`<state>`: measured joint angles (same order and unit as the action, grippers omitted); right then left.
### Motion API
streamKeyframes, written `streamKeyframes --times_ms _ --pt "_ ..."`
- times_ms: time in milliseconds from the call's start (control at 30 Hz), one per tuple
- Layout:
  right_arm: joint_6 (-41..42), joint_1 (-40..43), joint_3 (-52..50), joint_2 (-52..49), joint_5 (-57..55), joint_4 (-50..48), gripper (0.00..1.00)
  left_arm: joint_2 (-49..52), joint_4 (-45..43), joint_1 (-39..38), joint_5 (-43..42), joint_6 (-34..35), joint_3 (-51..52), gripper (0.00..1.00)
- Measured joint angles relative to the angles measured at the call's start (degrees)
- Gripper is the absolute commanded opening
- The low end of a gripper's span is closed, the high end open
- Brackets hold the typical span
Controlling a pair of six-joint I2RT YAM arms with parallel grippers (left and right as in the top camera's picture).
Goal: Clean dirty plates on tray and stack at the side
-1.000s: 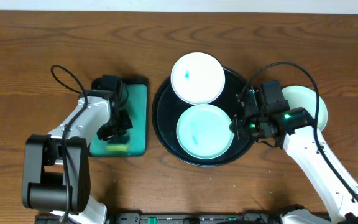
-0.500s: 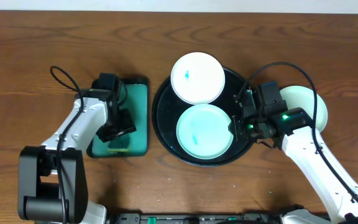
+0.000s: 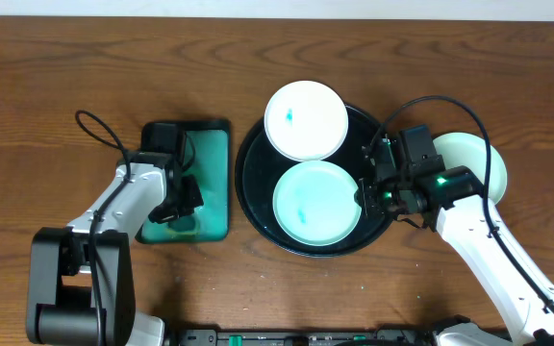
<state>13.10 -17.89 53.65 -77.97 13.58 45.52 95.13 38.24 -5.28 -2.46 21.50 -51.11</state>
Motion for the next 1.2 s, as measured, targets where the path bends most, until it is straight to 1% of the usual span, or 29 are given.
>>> streamKeyframes --times_ms 100,200,267,400,533,667,800,833,900,933,967,1000,1133,1200 --pt "5.0 0.0 0.0 0.0 -5.2 2.0 0.22 0.0 3.4 0.0 -0.1 0.0 -1.4 0.07" --pt "9.5 0.0 0.0 -0.2 -11.2 2.2 0.28 -0.1 9.5 -0.2 -0.9 0.0 -4.5 0.07" --pt "10.4 0.0 0.0 -0.8 -12.8 1.7 0.31 -0.5 11.8 -0.2 -1.0 0.0 -6.3 0.07" --pt "7.5 0.0 0.0 -4.3 -10.6 -0.3 0.35 -3.6 16.8 -0.2 -1.5 0.0 -11.9 0.07" --pt "3.7 0.0 0.0 -9.9 -5.9 -1.1 0.37 -8.7 19.1 -1.0 -1.5 0.0 -16.5 0.07" --pt "1.6 0.0 0.0 -15.6 -2.8 -2.4 0.38 -13.0 19.5 -3.5 -1.9 0.0 -17.4 0.07" --pt "-0.7 0.0 0.0 -19.2 0.3 -4.0 0.37 -14.1 19.3 -6.4 -3.9 0.1 -17.4 0.07" --pt "-1.2 0.0 0.0 -20.0 1.0 -4.3 0.35 -14.1 19.1 -7.1 -4.3 0.1 -17.4 0.07" --pt "-1.8 0.0 0.0 -20.9 1.5 -4.7 0.27 -13.9 18.6 -8.4 -5.0 0.2 -17.4 0.07" --pt "-1.9 0.0 0.0 -21.0 1.7 -4.8 0.18 -13.8 18.1 -9.1 -5.4 0.6 -17.4 0.07" --pt "-2.0 0.0 0.0 -21.1 1.8 -4.9 0.06 -13.7 17.3 -9.7 -6.2 0.9 -17.4 0.07" --pt "-2.0 -0.1 0.0 -21.4 1.7 -5.2 0.01 -13.6 16.0 -10.3 -7.2 1.2 -17.4 0.07" --pt "-0.7 -0.3 1.1 -22.6 2.5 -6.4 0.01 -12.4 10.0 -14.2 -11.6 2.9 -17.4 0.07" --pt "-0.1 -0.3 1.3 -22.8 2.6 -6.2 0.01 -11.1 8.6 -16.9 -12.8 4.4 -17.4 0.07"
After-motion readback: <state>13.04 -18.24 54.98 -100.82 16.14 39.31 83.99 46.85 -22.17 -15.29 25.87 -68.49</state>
